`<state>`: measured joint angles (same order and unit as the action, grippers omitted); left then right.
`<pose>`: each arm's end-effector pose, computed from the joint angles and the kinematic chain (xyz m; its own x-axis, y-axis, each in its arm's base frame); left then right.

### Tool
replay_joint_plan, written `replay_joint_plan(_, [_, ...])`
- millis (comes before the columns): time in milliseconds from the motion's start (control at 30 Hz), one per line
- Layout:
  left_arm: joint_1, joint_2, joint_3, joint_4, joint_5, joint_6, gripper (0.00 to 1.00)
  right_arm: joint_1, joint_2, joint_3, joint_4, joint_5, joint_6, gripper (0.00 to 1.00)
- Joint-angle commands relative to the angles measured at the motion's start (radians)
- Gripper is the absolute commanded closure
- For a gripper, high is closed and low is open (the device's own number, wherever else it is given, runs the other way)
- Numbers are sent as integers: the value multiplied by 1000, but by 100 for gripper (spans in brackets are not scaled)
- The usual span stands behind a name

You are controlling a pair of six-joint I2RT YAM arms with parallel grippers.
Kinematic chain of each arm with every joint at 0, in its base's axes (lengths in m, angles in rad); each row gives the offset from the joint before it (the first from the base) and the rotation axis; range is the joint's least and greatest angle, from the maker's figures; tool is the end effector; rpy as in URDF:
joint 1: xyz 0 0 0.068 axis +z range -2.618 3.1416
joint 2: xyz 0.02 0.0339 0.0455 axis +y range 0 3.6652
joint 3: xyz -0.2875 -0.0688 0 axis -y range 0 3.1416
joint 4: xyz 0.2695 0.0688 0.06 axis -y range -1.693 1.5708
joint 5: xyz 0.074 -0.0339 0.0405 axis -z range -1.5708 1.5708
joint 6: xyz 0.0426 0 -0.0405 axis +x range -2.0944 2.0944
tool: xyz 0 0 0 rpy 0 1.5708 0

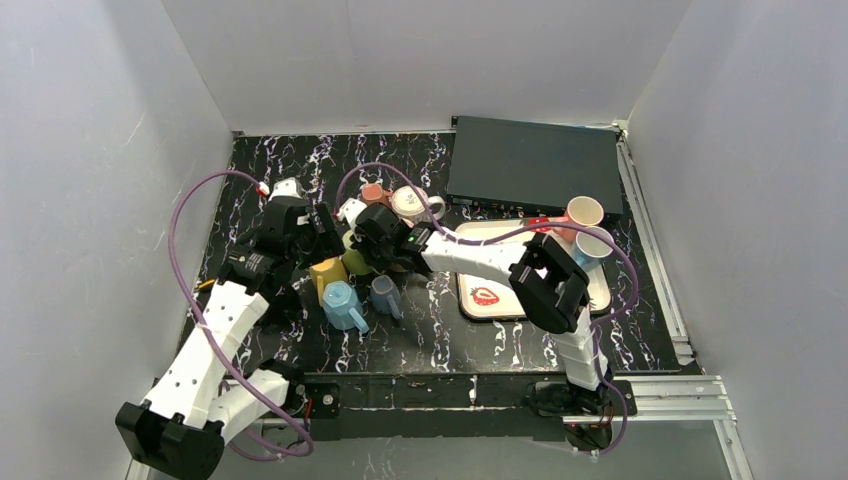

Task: Turn the mug right side up
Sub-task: Turn over the cup at the center of the board.

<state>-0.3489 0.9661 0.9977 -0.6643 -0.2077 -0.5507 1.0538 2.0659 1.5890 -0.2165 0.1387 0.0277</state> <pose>0.2072 -0.0660 0.3501 -0.5668 -0.3387 -0.7510 -0.1389 0.9378 -0.3181 0.2586 0.4430 0.2218 -0.3382 -0.5393 -0.7712 -0.7993 0.5971 -0.0670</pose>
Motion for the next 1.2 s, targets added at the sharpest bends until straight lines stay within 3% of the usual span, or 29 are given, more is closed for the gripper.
replay_joint_plan(0, [0,-72,16,7,-58,6,22,-6,-13,84,9,22,-14,99])
replay_joint_plan(267, [0,-148,33,13,-91,12,20,-20,-91,57,181,33,57,99])
replay_joint_plan(400, [0,-165,78,-25,-59,3,7,-49,-157,12,337,3,145,99])
replay_joint_plan(667, [1,-226,178,-24,35,30,2,-98,-263,20,518,-48,295,99])
replay_joint_plan(767, [1,-227,211,-6,118,47,2,-123,-333,-25,620,-81,372,99])
replay_joint_plan(967, [0,-263,204,213,503,40,2,-199,-480,-147,822,-203,548,99])
replay_joint_plan(1167, [1,-202,229,379,635,-106,2,-221,-594,-253,967,-247,720,99])
